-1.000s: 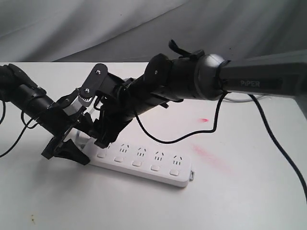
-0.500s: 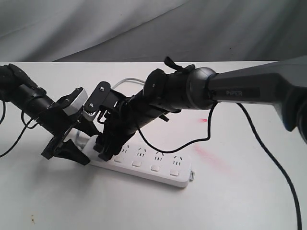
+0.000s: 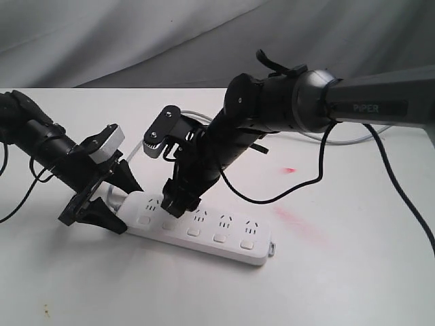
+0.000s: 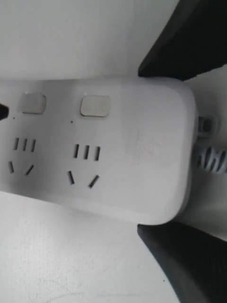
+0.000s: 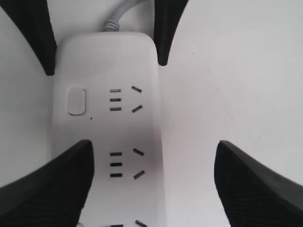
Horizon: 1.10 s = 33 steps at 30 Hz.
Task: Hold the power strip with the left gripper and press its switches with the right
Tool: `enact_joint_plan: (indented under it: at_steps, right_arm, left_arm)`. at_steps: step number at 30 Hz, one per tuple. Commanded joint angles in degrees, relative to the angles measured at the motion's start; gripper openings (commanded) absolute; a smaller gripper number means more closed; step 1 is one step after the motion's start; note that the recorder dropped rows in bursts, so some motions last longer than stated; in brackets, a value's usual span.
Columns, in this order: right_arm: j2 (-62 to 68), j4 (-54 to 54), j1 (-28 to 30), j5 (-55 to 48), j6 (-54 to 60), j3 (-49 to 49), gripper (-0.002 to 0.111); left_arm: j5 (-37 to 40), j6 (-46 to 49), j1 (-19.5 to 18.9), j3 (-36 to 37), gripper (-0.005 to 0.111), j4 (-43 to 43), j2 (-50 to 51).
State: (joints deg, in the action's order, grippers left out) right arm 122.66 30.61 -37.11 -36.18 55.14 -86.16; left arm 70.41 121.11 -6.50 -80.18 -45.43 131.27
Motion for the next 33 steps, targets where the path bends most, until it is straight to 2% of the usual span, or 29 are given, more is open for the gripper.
enact_joint_plan:
  at_steps: [1,17,26,33]
  right_arm:
    - [-0.41,0.06,0.15,-1.71,-0.39,0.08,0.065]
    - [-1.01,1.06,-0.26,-1.65,0.08,0.58,0.065]
    - [-1.01,4.57,-0.9,4.04,2.51,3.12,0.065]
    - [-0.91,2.29,-1.63,3.93,2.91,3.12,0.065]
  left_arm:
    - [-1.46,-1.18,0.38,0.86,0.046,4.15,0.84]
    - [-1.46,-1.18,0.38,0.86,0.046,4.15,0.84]
    - [-1.46,-1.18,0.38,0.86,0.046,4.15,0.84]
    - [-1.46,-1.18,0.38,0.86,0.046,4.15,0.84]
